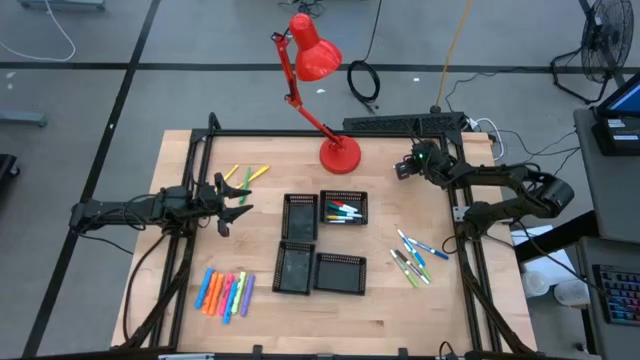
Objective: Pick & Place Markers
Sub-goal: Put the pink highlighter pen into the top right black bin
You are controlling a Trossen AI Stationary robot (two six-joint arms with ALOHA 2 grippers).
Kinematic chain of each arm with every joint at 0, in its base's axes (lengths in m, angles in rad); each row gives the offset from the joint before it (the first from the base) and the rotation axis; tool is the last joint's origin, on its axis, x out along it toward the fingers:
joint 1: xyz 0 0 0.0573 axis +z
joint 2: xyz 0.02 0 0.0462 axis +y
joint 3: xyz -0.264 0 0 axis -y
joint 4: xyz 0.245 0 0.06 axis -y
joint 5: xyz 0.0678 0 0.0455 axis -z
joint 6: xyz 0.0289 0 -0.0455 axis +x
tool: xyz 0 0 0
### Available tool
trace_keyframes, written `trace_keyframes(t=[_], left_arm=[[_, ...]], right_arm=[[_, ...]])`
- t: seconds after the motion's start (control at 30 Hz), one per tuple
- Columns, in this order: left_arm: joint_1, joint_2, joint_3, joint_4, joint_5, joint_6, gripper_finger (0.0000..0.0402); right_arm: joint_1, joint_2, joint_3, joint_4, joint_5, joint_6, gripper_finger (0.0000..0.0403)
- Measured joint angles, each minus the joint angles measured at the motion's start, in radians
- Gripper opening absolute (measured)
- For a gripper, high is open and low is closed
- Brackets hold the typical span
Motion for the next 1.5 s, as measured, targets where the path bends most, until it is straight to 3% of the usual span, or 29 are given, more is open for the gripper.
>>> trace_keyframes(t=[0.33, 0.63, 0.97, 1.07, 1.23, 1.5], left_arm=[[0.000, 0.000, 0.000, 0.000, 0.000, 0.000, 0.0209], [0.000, 0.000, 0.000, 0.000, 0.000, 0.000, 0.0209], [0.000, 0.000, 0.000, 0.000, 0.000, 0.000, 0.0209], [0.000, 0.000, 0.000, 0.000, 0.000, 0.000, 0.0209], [0.000, 0.000, 0.000, 0.000, 0.000, 0.000, 0.0209], [0.000, 0.000, 0.000, 0.000, 0.000, 0.000, 0.0209]], right_arm=[[-0.019, 0.041, 0.013, 0.037, 0.026, 0.009, 0.0078], [0.001, 0.099, 0.045, -0.011, 0.019, -0.044, 0.0007], [0.001, 0.099, 0.049, -0.034, -0.264, -0.017, 0.0001], [0.002, 0.098, 0.047, -0.034, -0.289, -0.022, 0.0001], [0.011, 0.046, 0.046, -0.087, -0.180, -0.044, 0.0001], [0.061, -0.081, 0.046, -0.250, 0.164, -0.042, 0.0000]])
